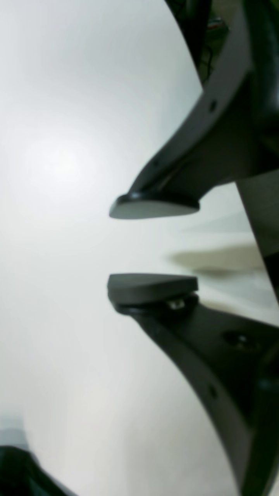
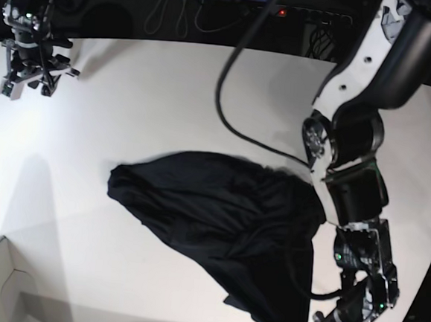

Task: Layout the t-shirt on the table in an organized manner, then fold the t-shirt properly
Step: 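Pull the grasped shirt fabric away from the right gripper with left gripper, then regrasp the shirt fabric with the left gripper and lift it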

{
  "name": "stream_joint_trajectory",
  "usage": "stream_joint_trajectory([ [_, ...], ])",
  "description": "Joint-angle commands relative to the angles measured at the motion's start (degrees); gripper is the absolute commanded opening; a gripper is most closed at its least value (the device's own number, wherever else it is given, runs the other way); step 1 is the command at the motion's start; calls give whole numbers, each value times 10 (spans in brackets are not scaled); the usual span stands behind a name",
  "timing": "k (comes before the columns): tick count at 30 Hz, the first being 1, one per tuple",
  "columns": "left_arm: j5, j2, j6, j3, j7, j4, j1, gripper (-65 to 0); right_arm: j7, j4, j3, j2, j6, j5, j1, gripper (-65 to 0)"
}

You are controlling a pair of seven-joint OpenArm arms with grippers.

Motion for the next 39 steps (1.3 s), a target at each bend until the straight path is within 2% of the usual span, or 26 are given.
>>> stream_joint_trajectory([
  [1, -8, -1, -5, 2, -18, -1, -20, -646, 14, 9, 2, 5, 1, 4, 1, -414],
  [7, -8, -45, -5, -2, -48, -65, -14, -644, 14, 12, 1, -6, 1, 5, 3, -414],
  [9, -8, -61, -4, 1, -69, -90, -13, -623, 14, 12, 1, -6, 1, 5, 2, -413],
  [11, -8, -76, 10, -2, -82, -113, -12, -544, 14, 12, 1, -6, 1, 5, 1, -412],
  [14, -13, -97, 45, -3, -85, -125, -5, -367, 14, 12, 1, -6, 1, 5, 0, -410],
  [16, -15, -105, 45, -1, -82, -119, 13, -252, 14, 12, 1, -6, 1, 5, -1, -410],
  [19, -15, -104, 44, 2, -76, -75, 52, -162, 14, 12, 1, -6, 1, 5, -1, -410],
  [21, -13, -100, 44, 4, -42, -16, 99, -165, 14, 12, 1, -6, 1, 6, -1, -410],
  [23, -9, -95, 44, 39, -22, 39, 151, -167, 14, 11, 1, -6, 1, 6, -2, -410],
  [25, -9, -94, 50, 90, -33, 67, 195, -165, 14, 11, 1, -6, 1, 6, 0, -410],
  [28, -1, -98, 50, 167, -83, 91, 252, -165, 14, 11, 1, -6, 1, 5, 0, -410],
  [31, 47, -105, 51, 214, -125, 92, 267, -165, 14, 10, 1, -6, 1, 5, 1, -410],
  [33, 85, -102, 51, 215, -136, 92, 268, -165, 14, 10, 1, -6, 1, 5, 2, -410],
  [39, 114, -92, 50, 219, -136, 67, 264, -179, 14, 10, 1, -6, 1, 5, 2, -410],
])
